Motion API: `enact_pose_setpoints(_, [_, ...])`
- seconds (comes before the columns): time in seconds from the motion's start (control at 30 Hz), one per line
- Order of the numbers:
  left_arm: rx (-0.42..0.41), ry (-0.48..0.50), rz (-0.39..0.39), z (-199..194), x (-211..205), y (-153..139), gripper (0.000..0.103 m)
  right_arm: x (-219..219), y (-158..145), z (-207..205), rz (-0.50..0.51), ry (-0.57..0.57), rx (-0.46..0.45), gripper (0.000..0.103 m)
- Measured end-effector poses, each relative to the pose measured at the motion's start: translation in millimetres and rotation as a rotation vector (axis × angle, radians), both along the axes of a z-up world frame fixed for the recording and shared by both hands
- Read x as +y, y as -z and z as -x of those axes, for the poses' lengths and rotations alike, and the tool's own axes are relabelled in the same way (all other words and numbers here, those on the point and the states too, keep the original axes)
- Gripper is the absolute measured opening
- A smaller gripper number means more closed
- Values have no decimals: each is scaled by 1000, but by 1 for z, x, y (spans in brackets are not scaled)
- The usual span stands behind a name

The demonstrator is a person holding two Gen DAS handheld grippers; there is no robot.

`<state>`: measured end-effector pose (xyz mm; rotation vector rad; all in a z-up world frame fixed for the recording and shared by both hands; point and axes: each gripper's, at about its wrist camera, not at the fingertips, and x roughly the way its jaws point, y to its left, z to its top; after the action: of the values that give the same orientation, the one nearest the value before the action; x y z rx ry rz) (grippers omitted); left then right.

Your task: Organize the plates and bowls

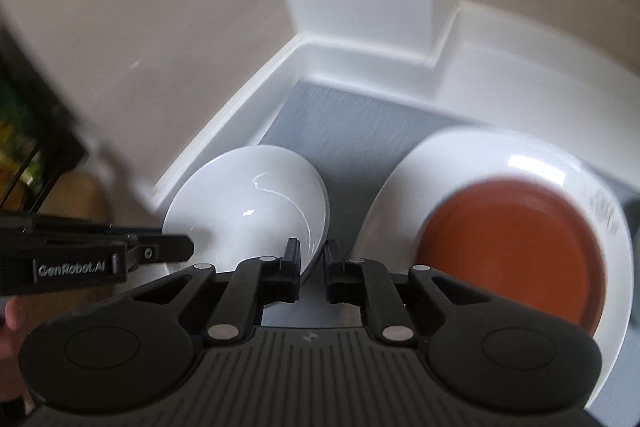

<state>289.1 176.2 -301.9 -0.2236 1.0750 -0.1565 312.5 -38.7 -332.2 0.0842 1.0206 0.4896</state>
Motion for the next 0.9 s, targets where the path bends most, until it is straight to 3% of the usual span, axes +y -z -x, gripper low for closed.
enact_pose_setpoints(0.2, [30, -11, 62, 8, 16, 12, 16, 13, -1, 21, 29, -56, -13, 21])
enact_pose_setpoints(0.33, [50, -18, 64, 3, 13, 20, 17, 12, 2, 11, 0, -18, 13, 26])
enact_pose_setpoints(0.47, [42, -13, 67, 6, 16, 23, 19, 18, 6, 10, 22, -13, 6, 26])
enact_pose_setpoints(0.53, [49, -13, 50, 8, 16, 22, 17, 19, 3, 14, 28, -12, -6, 19])
enact_pose_setpoints(0.63, [73, -19, 61, 11, 15, 20, 17, 17, -5, 22, 23, -22, -31, 18])
enact_pose_setpoints(0.9, [28, -21, 20, 20, -6, -15, 17, -10, -22, 27, -43, 18, -55, 17])
